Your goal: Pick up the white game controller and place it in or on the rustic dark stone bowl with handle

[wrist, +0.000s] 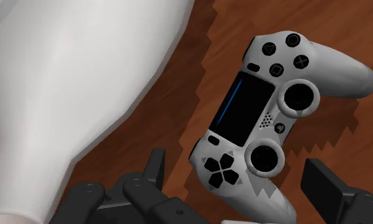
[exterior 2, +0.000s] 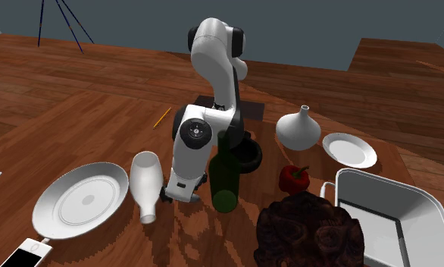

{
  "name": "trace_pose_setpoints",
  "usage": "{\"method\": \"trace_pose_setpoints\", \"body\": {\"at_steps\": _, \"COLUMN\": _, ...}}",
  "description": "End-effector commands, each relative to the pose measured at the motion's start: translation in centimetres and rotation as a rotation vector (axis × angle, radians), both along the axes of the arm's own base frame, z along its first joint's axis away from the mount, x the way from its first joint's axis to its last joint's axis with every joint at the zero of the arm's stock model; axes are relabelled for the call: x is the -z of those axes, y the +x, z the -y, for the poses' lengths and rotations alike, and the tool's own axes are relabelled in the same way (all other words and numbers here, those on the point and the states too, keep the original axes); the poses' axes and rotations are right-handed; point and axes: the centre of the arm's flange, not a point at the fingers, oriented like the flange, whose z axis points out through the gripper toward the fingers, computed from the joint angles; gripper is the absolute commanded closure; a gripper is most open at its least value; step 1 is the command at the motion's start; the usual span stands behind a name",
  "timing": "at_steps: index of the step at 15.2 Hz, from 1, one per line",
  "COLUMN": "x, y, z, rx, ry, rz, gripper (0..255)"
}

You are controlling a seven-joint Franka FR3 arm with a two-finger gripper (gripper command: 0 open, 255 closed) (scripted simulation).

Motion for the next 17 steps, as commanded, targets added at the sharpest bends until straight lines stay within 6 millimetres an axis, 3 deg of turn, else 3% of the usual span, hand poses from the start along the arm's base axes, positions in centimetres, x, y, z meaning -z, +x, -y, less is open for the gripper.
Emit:
{"method": "trace_pose_setpoints", "body": {"at_steps": 1, "x": 0.37, "y": -0.16, "z": 0.09, "rx": -0.001, "ry": 0.000, "rz": 0.001, "gripper": 0}}
{"method": "trace_pose_setpoints", "body": {"at_steps": 7, "x": 0.37, "y": -0.15, "z": 0.09, "rx": -0.001, "ry": 0.000, "rz": 0.001, "gripper": 0}}
{"method": "trace_pose_setpoints", "body": {"at_steps": 8, "x": 0.37, "y": -0.15, "z": 0.09, "rx": -0.001, "ry": 0.000, "rz": 0.001, "gripper": 255}}
{"method": "trace_pose_setpoints", "body": {"at_steps": 17, "x": 0.37, "y": -0.15, "z": 0.09, "rx": -0.001, "ry": 0.000, "rz": 0.001, "gripper": 255}}
